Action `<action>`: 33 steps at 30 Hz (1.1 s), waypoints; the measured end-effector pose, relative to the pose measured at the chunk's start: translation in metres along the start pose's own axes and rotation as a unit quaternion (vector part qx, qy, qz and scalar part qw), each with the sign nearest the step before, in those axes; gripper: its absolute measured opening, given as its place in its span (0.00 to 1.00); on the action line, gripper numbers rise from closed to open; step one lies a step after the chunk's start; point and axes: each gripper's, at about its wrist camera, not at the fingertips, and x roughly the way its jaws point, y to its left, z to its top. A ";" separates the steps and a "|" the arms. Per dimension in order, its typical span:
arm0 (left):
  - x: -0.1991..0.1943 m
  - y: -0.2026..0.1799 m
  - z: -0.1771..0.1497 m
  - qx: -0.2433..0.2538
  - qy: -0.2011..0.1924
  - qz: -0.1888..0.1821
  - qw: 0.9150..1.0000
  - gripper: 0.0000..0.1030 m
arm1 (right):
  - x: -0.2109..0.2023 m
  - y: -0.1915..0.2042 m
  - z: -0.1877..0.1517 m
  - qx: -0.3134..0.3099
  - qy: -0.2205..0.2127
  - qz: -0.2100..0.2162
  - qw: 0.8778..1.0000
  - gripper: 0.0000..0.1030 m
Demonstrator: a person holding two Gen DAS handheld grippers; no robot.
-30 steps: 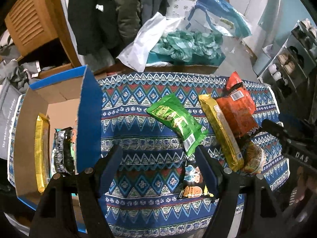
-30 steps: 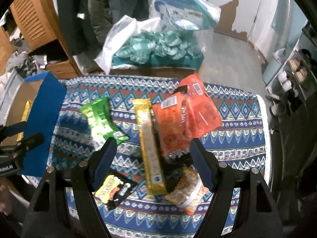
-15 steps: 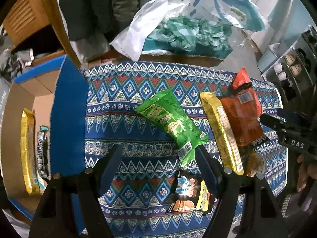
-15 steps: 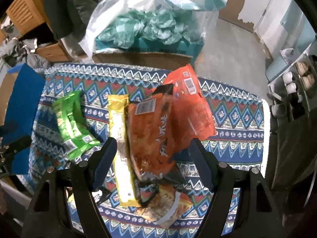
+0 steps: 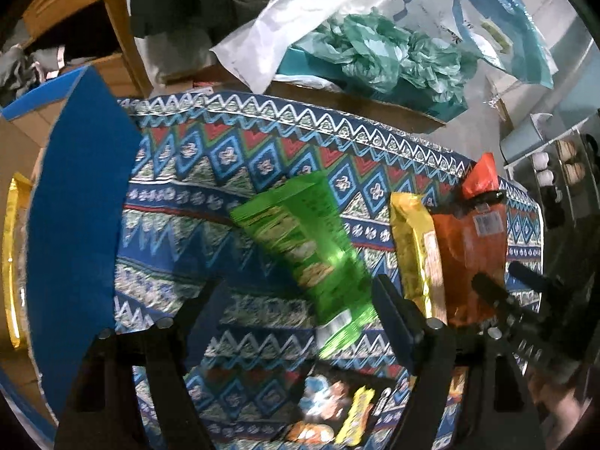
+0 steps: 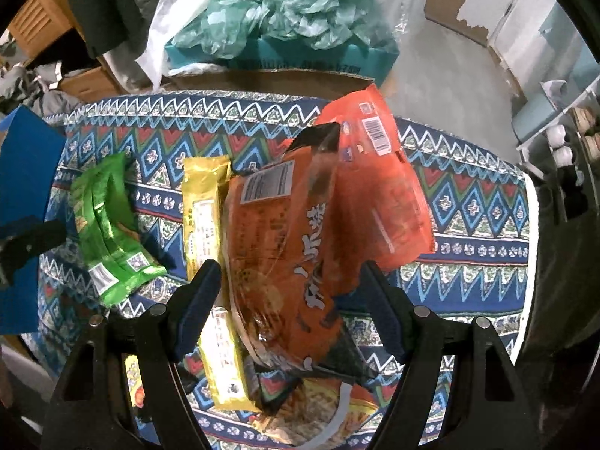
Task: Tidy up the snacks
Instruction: 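Grasp the orange noodle bag with the right tool while the left tool grasps the green pea bag, then lift both held bags and carry them over the cardboard box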
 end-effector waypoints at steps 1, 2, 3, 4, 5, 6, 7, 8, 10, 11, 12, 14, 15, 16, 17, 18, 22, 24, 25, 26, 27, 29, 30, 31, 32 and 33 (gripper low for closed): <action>0.004 -0.004 0.003 0.001 0.002 0.002 1.000 0.79 | 0.002 0.001 0.000 -0.002 0.001 0.000 1.000 0.73; 0.007 -0.007 0.004 0.002 0.004 0.004 1.000 0.79 | 0.003 0.001 -0.001 -0.004 0.002 0.000 1.000 0.73; 0.010 -0.011 0.005 0.005 0.006 0.004 1.000 0.79 | 0.004 0.002 -0.001 -0.004 0.003 0.000 1.000 0.73; 0.012 -0.014 0.006 0.008 0.009 0.006 1.000 0.79 | 0.006 0.002 -0.002 -0.006 0.005 0.000 1.000 0.73; 0.015 -0.016 0.007 0.011 0.011 0.009 1.000 0.79 | 0.008 0.002 -0.001 -0.006 0.006 0.000 1.000 0.73; 0.019 -0.018 0.007 0.013 0.015 0.012 1.000 0.79 | 0.010 0.002 -0.001 -0.006 0.008 0.000 1.000 0.73; 0.023 -0.019 0.008 0.011 0.019 0.014 1.000 0.79 | 0.012 0.002 -0.001 -0.007 0.010 0.000 1.000 0.73; 0.028 -0.019 0.009 0.007 0.026 0.014 1.000 0.79 | 0.012 0.001 -0.002 -0.007 0.011 0.000 1.000 0.73; 0.038 -0.017 0.009 -0.004 0.038 0.013 0.999 0.79 | 0.013 0.001 -0.002 -0.008 0.012 0.002 1.000 0.73; 0.042 -0.016 0.009 -0.010 0.043 0.012 0.999 0.79 | 0.014 0.001 -0.001 -0.008 0.012 0.003 1.000 0.73; 0.046 -0.015 0.009 -0.014 0.047 0.012 0.999 0.79 | 0.014 0.000 -0.001 -0.009 0.012 0.004 1.000 0.73; 0.054 -0.015 0.009 -0.017 0.053 0.011 0.998 0.79 | 0.017 0.000 -0.001 -0.009 0.013 0.003 1.000 0.73; 0.057 -0.015 0.008 -0.016 0.055 0.010 0.998 0.79 | 0.018 -0.001 -0.001 -0.007 0.015 0.003 1.000 0.73; 0.060 -0.016 0.007 -0.013 0.057 0.008 0.998 0.79 | 0.020 -0.001 -0.001 -0.007 0.017 0.003 1.000 0.73; 0.063 -0.017 0.007 -0.011 0.057 0.005 0.998 0.79 | 0.022 -0.001 0.000 -0.007 0.019 0.004 1.000 0.73; 0.064 -0.017 0.007 -0.008 0.056 0.002 0.998 0.79 | 0.024 0.000 -0.001 -0.007 0.020 0.003 1.000 0.73; 0.066 -0.018 0.005 0.012 0.045 -0.002 0.999 0.69 | 0.029 0.001 -0.003 -0.014 0.025 -0.001 1.000 0.73; 0.068 -0.020 0.006 0.019 0.046 -0.009 0.999 0.55 | 0.031 0.002 -0.003 -0.015 0.026 -0.002 1.000 0.73; 0.069 -0.019 0.005 0.022 0.047 -0.011 0.999 0.46 | 0.033 0.002 -0.003 -0.016 0.026 -0.003 1.000 0.73; 0.068 -0.018 0.006 0.025 0.048 -0.014 0.998 0.45 | 0.034 0.003 -0.003 -0.017 0.028 -0.002 0.999 0.69; 0.067 -0.018 0.006 0.028 0.045 -0.015 0.998 0.45 | 0.035 0.004 -0.004 -0.018 0.030 -0.001 0.999 0.61; 0.063 -0.018 0.006 0.041 0.037 -0.016 0.998 0.43 | 0.038 0.005 -0.005 -0.020 0.036 0.008 0.999 0.44; 0.060 -0.018 0.006 0.047 0.033 -0.015 0.998 0.42 | 0.037 0.005 -0.005 -0.024 0.034 0.002 0.999 0.42; 0.057 -0.018 0.007 0.054 0.029 -0.014 0.998 0.41 | 0.036 0.007 -0.005 -0.029 0.032 -0.007 0.999 0.38; 0.054 -0.019 0.007 0.059 0.025 -0.013 0.998 0.41 | 0.035 0.007 -0.005 -0.030 0.031 -0.008 0.999 0.37; 0.051 -0.018 0.008 0.064 0.021 -0.012 0.998 0.40 | 0.034 0.006 -0.005 -0.026 0.032 -0.003 0.999 0.37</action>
